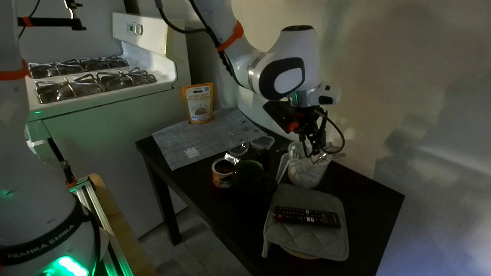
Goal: Put the spoon in the cup
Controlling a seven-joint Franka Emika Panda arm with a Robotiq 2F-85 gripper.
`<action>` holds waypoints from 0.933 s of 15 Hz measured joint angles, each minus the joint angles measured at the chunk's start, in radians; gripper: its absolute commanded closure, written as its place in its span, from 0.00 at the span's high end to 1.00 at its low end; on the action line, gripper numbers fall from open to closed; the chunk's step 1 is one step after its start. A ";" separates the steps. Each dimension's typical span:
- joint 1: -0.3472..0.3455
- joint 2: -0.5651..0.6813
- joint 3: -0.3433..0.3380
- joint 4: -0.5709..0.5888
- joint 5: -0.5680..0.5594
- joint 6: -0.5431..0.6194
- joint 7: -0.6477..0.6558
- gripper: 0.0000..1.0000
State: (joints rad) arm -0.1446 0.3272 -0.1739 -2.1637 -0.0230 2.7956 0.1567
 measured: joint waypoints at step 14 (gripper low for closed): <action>-0.020 0.046 -0.004 0.036 0.010 0.000 -0.005 0.42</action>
State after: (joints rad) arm -0.1650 0.3733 -0.1783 -2.1281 -0.0126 2.7956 0.1513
